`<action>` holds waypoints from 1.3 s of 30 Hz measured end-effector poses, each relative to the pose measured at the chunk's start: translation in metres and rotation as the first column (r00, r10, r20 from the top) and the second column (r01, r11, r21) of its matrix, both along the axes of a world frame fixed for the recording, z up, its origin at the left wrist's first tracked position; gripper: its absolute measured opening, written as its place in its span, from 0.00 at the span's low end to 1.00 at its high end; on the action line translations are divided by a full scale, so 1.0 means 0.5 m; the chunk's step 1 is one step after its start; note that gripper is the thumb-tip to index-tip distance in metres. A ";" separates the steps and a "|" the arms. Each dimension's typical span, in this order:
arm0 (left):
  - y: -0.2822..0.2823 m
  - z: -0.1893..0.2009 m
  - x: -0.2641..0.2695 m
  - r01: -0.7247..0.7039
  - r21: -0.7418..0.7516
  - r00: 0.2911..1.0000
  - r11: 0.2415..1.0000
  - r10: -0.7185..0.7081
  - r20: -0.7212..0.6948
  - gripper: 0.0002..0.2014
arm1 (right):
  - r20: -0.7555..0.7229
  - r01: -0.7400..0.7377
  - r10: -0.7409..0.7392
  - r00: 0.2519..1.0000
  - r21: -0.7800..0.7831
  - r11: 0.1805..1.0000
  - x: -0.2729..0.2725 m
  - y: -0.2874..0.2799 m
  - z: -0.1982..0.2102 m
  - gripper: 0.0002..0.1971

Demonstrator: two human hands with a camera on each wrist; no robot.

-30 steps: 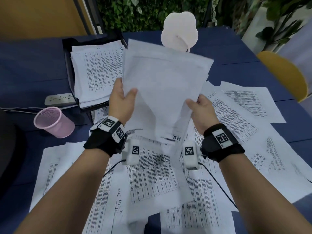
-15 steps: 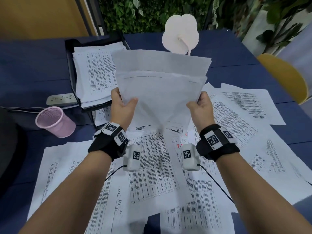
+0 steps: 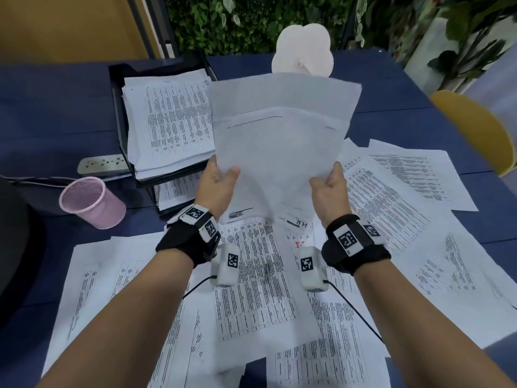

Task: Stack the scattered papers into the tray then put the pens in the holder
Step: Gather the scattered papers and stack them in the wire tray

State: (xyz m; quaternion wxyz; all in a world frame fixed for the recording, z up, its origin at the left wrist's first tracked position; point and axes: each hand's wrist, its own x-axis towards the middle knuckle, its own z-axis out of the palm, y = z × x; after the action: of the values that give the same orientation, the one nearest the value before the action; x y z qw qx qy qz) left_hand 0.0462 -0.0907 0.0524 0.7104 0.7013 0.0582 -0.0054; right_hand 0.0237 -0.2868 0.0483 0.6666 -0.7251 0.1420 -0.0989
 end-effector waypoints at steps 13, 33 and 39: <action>0.005 -0.055 0.000 -0.050 -0.017 0.998 0.999 0.050 -0.030 0.17 | -0.301 -0.137 0.115 0.947 -0.055 0.989 -0.014 -0.023 -0.065 0.16; 0.142 -0.228 -0.098 -0.105 0.361 0.907 0.927 0.238 -0.347 0.19 | -0.737 -0.506 0.346 0.580 0.007 0.863 -0.077 0.021 -0.139 0.18; 0.162 -0.229 -0.114 -0.073 0.447 0.887 0.892 0.262 -0.379 0.19 | -0.707 -0.505 0.378 0.597 0.035 0.863 -0.088 0.027 -0.151 0.13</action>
State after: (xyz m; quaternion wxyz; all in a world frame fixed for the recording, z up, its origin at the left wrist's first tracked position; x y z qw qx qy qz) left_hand -0.0108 -0.0098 -0.0619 0.5097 0.8109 0.2749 -0.0842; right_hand -0.0201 -0.2735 -0.0271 0.5033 -0.7736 0.1872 0.3364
